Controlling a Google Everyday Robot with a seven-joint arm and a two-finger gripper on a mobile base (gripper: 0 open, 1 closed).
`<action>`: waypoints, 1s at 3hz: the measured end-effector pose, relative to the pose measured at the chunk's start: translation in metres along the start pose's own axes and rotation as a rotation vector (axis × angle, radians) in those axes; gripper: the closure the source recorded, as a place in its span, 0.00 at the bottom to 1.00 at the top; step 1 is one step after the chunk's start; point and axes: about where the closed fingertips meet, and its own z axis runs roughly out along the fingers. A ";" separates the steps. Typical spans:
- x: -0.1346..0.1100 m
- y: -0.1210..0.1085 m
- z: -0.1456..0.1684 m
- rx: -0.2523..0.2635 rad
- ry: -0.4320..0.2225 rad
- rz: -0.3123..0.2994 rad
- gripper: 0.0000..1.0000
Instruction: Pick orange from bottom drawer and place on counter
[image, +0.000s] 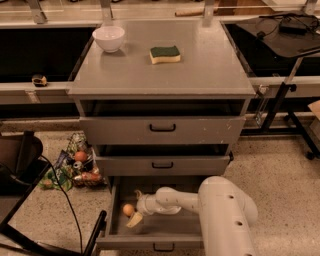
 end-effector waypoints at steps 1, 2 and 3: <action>0.008 0.002 0.018 -0.011 -0.003 0.012 0.00; 0.017 0.002 0.027 -0.011 -0.003 0.026 0.18; 0.025 0.003 0.030 -0.014 -0.007 0.037 0.41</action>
Offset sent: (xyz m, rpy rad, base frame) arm 0.0049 0.0059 -0.0438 0.0106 0.0334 -0.0231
